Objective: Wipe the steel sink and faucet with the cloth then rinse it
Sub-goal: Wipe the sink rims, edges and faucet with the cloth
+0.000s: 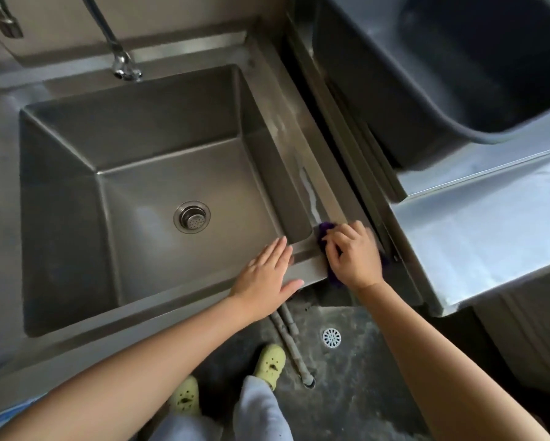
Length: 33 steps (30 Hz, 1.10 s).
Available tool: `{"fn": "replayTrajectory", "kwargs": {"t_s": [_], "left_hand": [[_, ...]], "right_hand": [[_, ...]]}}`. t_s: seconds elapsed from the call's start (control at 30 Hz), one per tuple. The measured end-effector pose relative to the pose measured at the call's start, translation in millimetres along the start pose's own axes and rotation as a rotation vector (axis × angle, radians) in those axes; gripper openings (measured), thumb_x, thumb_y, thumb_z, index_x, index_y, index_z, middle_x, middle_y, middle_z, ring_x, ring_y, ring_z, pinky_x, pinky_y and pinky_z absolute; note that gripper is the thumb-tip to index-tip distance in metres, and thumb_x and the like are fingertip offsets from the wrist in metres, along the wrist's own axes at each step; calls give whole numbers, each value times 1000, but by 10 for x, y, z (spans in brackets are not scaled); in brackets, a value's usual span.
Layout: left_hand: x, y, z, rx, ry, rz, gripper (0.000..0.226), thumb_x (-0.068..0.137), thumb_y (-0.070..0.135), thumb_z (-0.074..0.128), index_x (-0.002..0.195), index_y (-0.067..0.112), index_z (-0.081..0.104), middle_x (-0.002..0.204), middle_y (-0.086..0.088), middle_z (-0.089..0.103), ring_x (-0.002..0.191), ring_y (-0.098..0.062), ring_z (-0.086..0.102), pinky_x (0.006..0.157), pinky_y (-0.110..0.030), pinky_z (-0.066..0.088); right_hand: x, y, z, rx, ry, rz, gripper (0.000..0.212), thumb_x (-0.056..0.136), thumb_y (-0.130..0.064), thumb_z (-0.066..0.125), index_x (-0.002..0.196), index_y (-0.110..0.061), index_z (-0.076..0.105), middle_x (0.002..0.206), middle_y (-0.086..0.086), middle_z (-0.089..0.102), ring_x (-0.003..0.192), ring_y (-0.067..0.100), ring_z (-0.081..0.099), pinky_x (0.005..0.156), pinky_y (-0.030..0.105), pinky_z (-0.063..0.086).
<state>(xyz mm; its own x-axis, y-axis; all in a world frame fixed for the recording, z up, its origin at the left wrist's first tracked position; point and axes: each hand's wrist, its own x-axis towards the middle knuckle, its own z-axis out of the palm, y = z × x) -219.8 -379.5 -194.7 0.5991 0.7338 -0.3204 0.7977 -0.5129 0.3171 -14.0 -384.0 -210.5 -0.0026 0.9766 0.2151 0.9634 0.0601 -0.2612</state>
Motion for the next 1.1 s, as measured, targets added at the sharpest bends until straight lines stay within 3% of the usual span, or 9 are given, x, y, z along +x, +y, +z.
{"fn": "replayTrajectory", "kwargs": {"t_s": [0.23,0.37,0.5,0.57,0.63,0.7,0.8,0.93,1.1], "left_hand": [[36,54,49,89,58,6,91,79,65,-9,148,8,1,157,-7,-5,146,-18,-2,112,-28,-7],[25,72,31,114,42,-7,85,85,64,1,148,7,-2,155,-5,-10,145,-17,-6,110,-25,-10],[34,52,45,172,73,-18,76,92,56,15,145,2,23,154,-14,21,143,-21,21,112,-31,8],[22,29,48,130,72,28,77,92,57,15,147,3,13,156,-12,9,145,-19,10,114,-29,0],[20,3,8,-27,2,24,76,93,56,20,148,7,2,157,-5,-2,146,-15,-2,116,-25,-5],[37,-27,-69,-306,23,-17,68,97,44,35,149,9,9,158,-7,8,145,-14,7,114,-17,0],[42,-101,-185,-685,58,-138,57,98,28,42,148,14,19,155,-6,23,142,-12,20,106,-9,9],[84,-265,-367,-877,74,-209,53,97,16,47,146,15,27,150,-4,33,139,-14,29,109,-15,18],[49,-372,-688,-1150,27,-128,68,86,1,61,144,15,28,133,-1,49,124,-8,46,104,-23,38]], "right_hand": [[375,18,-9,-189,-122,-87,21,89,-19,48,74,-11,61,83,7,62,78,30,53,70,39,42],[725,-69,56,-288,-151,-118,27,88,-23,40,78,-11,61,85,9,62,81,32,56,71,39,44],[934,-235,134,-324,-233,-44,29,89,-23,35,88,-9,61,92,14,62,89,34,55,77,44,43],[961,-254,120,-252,-243,1,31,92,-23,35,96,-6,61,100,17,62,97,36,54,83,46,42],[976,-206,61,-78,-234,73,32,93,-27,42,112,-6,57,115,18,59,109,37,49,92,46,37],[966,-166,-36,75,-301,141,42,91,-29,49,127,-6,48,128,18,51,119,38,42,98,46,33],[899,-196,-166,-65,-383,162,59,87,-28,57,137,-6,35,136,21,42,123,40,37,100,47,35],[1001,-358,-375,-31,-534,378,65,83,-21,65,136,-1,33,134,27,41,122,43,38,98,47,38],[999,-723,-790,589,-385,390,57,68,-11,77,119,-6,51,115,12,58,102,27,56,83,33,46]]}}
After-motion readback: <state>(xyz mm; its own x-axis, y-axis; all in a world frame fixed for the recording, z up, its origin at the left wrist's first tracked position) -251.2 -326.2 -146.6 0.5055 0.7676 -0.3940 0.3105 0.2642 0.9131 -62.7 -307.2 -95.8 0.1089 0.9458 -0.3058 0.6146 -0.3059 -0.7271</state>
